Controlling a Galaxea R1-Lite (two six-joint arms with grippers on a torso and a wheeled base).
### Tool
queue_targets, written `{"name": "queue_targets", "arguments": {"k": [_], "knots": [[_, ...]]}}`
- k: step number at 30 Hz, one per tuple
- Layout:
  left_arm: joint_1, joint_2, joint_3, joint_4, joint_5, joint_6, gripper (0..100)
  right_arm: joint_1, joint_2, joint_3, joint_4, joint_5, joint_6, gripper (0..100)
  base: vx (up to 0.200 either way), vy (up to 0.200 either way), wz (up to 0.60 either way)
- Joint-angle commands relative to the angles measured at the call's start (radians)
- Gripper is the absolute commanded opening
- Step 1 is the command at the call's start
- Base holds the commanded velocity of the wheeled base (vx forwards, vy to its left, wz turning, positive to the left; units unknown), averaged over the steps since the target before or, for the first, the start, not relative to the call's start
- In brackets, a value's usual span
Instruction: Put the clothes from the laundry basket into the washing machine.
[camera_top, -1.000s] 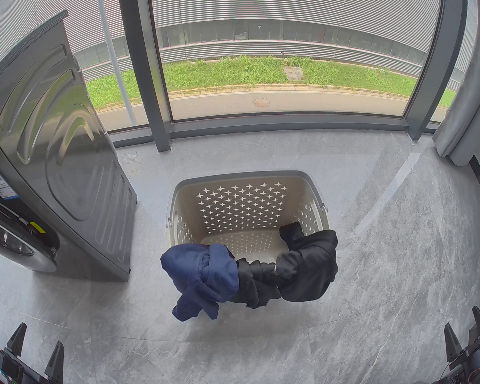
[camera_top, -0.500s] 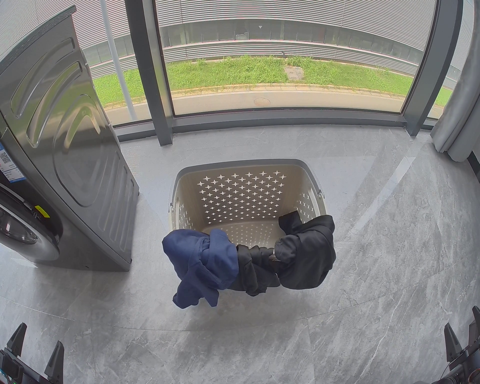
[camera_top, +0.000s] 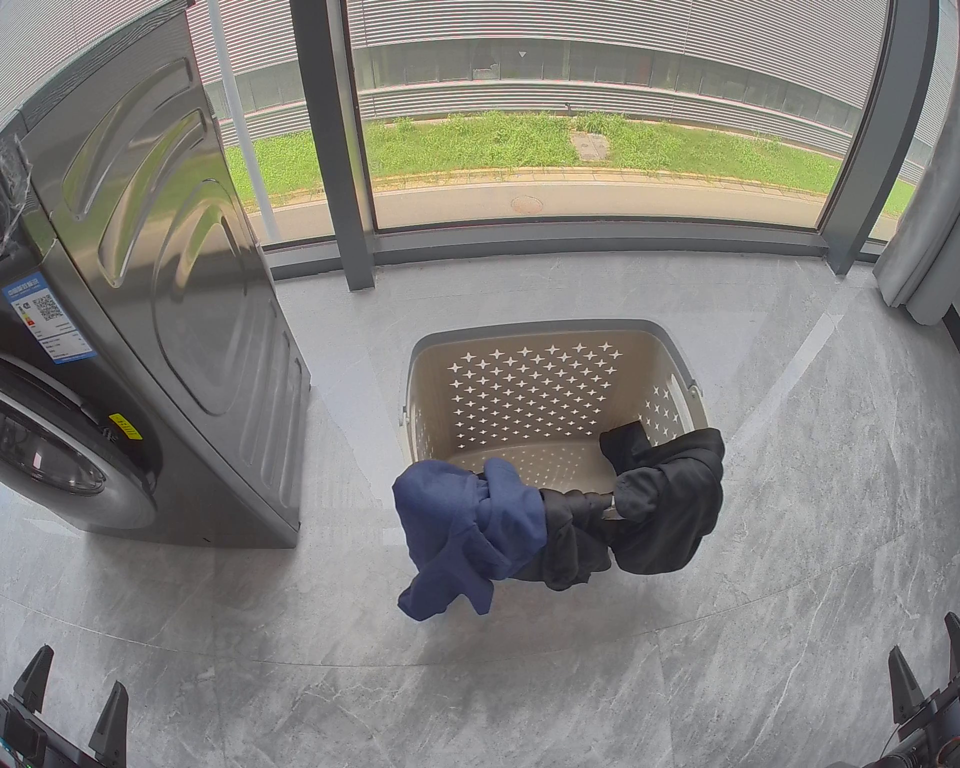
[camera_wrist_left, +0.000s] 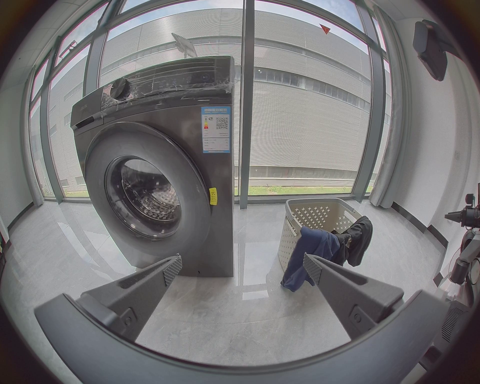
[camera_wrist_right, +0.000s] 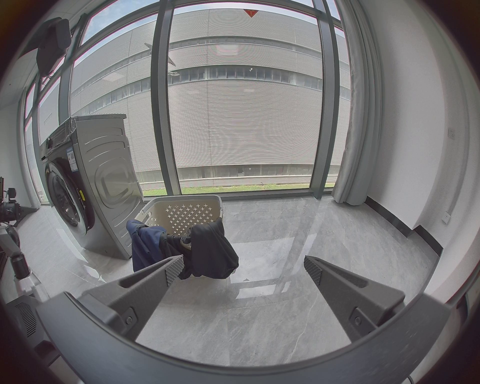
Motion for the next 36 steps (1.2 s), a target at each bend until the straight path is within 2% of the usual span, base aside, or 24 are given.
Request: {"name": "queue_targets", "arguments": {"k": [1, 36], "knots": [[0.000, -0.015, 0.018, 0.001, 0.001, -0.001, 100, 0.000, -0.010, 0.018, 0.000, 0.000, 0.001, 100, 0.000, 0.000, 0.00], [0.000, -0.015, 0.018, 0.001, -0.001, -0.002, 100, 0.000, -0.010, 0.018, 0.000, 0.000, 0.001, 100, 0.000, 0.200, 0.00]]}}
